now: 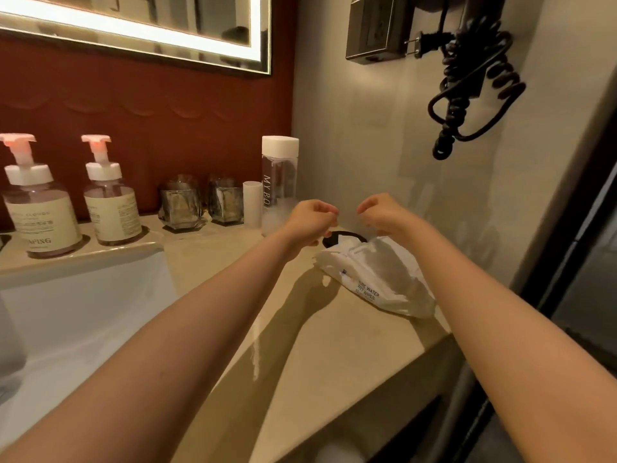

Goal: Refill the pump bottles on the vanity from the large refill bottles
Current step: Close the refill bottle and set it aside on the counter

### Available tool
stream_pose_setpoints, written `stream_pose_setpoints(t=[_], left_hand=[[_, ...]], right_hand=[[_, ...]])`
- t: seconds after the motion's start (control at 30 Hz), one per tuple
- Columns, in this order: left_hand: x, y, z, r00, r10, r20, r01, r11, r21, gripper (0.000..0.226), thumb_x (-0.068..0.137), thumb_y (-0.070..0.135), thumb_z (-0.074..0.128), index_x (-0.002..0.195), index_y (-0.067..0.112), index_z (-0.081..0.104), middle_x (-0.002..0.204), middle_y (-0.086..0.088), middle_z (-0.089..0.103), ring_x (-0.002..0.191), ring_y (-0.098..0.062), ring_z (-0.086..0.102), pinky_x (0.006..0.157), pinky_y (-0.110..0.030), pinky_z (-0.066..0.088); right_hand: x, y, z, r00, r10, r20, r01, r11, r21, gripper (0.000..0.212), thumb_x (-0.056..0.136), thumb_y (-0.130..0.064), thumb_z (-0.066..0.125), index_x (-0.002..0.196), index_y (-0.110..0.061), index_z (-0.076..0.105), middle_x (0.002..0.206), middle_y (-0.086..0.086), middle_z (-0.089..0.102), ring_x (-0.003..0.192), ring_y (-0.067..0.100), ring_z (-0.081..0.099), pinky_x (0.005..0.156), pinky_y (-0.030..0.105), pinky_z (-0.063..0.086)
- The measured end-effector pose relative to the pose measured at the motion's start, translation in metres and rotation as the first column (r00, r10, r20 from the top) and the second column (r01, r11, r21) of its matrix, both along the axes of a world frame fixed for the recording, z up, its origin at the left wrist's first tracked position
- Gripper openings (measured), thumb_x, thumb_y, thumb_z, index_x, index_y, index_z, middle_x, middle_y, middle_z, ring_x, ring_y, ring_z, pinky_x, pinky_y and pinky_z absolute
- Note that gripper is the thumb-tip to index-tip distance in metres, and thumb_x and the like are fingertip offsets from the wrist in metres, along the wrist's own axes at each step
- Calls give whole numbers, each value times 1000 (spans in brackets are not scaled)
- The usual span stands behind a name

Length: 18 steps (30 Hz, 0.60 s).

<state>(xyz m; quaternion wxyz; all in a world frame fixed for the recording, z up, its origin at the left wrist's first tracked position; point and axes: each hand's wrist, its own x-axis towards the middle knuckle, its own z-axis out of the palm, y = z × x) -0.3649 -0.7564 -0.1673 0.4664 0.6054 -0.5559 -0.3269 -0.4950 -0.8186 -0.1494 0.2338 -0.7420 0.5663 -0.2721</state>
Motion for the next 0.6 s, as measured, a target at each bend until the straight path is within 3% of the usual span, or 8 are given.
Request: stream_pose_setpoints(t=[0.07, 0.13, 0.2, 0.3, 0.4, 0.5, 0.6], left_hand=[[-12, 2, -2, 999, -29, 29, 29, 1000, 4, 21, 92, 8, 50, 110, 12, 59, 87, -4, 57, 67, -9, 49, 56, -21, 36], [-21, 4, -6, 994, -66, 83, 65, 998, 25, 24, 91, 6, 50, 113, 8, 59, 85, -4, 55, 65, -8, 48, 53, -20, 35], [-29, 5, -12, 985, -106, 134, 99, 993, 60, 24, 91, 6, 50, 113, 7, 59, 90, -7, 56, 68, -10, 48, 52, -19, 35], [-37, 7, -21, 974, -130, 187, 114, 989, 94, 26, 88, 3, 53, 113, 6, 60, 99, -12, 58, 78, -17, 54, 57, -21, 41], [-39, 7, -24, 971, -128, 200, 111, 989, 94, 30, 87, -1, 51, 115, 5, 59, 104, -16, 59, 86, -23, 55, 67, -25, 45], [-40, 8, -22, 972, -131, 196, 115, 989, 93, 30, 87, -3, 51, 116, 4, 58, 102, -16, 59, 86, -24, 55, 66, -25, 45], [-40, 9, -21, 973, -124, 195, 109, 990, 84, 30, 87, -2, 53, 117, 3, 57, 98, -14, 58, 85, -23, 55, 63, -23, 44]], right_hand=[[-15, 3, 1, 1000, -11, -19, 12, 1000, 27, 32, 91, -4, 42, 117, -6, 59, 94, 8, 58, 95, 22, 51, 60, 25, 42], [-28, 7, 3, 997, -8, -82, 15, 996, 85, 31, 89, -1, 42, 115, -6, 59, 77, 4, 52, 89, 21, 48, 60, 25, 41], [-37, 12, 3, 984, 10, -179, 19, 987, 159, 29, 87, -2, 52, 116, -4, 57, 89, 8, 54, 89, 21, 48, 65, 28, 43], [-45, 19, -2, 963, 53, -265, 14, 970, 244, 38, 85, -13, 63, 121, -5, 52, 105, 10, 52, 90, 23, 51, 60, 25, 43], [-48, 20, -11, 962, 72, -264, 4, 961, 277, 38, 85, -17, 64, 119, -4, 55, 102, 10, 55, 86, 23, 54, 58, 25, 44], [-50, 16, -18, 968, 25, -251, 26, 980, 196, 28, 86, -17, 63, 110, -3, 63, 100, 11, 62, 80, 21, 56, 58, 25, 44], [-52, 15, -14, 999, -8, -42, 14, 991, 134, 9, 88, -13, 56, 94, -8, 61, 89, 8, 58, 72, 19, 54, 55, 24, 43]])
